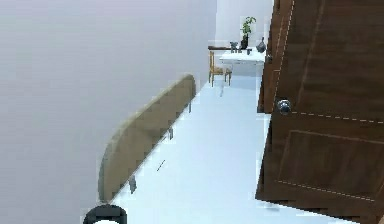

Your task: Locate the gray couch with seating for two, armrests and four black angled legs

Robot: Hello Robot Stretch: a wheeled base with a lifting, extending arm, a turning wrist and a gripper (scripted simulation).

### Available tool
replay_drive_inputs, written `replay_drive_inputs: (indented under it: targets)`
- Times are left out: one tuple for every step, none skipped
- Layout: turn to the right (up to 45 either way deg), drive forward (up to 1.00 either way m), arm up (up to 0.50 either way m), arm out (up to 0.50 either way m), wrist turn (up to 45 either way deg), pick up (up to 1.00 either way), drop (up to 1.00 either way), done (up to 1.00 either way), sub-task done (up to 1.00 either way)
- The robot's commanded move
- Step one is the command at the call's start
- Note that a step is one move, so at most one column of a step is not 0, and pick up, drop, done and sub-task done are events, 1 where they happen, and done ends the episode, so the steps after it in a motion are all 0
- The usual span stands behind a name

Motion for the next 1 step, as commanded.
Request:
replay_drive_inputs:
  targets:
    - [0.0,1.0,0.0,0.0,0.0,0.0,0.0,0.0,0.0]
